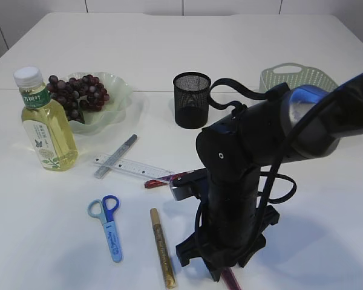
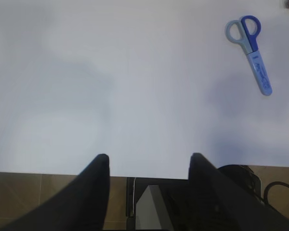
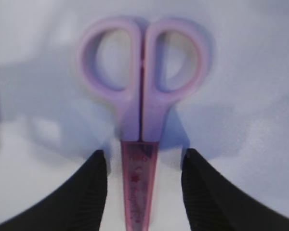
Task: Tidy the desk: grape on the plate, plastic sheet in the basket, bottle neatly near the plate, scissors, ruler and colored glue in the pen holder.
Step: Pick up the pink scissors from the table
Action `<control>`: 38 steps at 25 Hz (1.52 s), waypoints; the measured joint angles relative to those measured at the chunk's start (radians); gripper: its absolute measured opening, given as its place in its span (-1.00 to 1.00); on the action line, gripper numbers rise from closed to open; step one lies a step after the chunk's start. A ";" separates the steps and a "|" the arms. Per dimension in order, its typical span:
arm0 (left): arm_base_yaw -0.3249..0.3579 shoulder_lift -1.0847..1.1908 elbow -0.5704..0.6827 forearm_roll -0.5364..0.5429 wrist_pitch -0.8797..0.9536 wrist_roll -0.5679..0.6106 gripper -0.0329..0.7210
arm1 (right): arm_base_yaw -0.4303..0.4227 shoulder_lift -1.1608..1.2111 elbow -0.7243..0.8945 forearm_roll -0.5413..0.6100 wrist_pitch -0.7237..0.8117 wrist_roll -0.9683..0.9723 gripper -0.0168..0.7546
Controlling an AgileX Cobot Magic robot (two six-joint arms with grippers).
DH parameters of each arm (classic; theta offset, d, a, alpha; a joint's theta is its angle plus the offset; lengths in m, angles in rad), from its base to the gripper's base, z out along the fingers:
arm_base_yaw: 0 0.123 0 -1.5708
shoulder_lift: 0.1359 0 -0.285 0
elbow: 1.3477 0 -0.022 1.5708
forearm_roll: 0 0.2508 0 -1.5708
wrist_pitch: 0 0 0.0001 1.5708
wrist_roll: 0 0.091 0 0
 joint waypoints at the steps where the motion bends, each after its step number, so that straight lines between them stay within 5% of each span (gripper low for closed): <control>1: 0.000 0.000 0.000 0.000 0.000 0.000 0.10 | 0.000 0.000 0.000 0.002 0.001 0.000 0.09; 38: 0.000 0.000 0.000 0.006 0.000 0.000 0.09 | 0.000 0.000 0.000 0.036 -0.030 0.000 0.09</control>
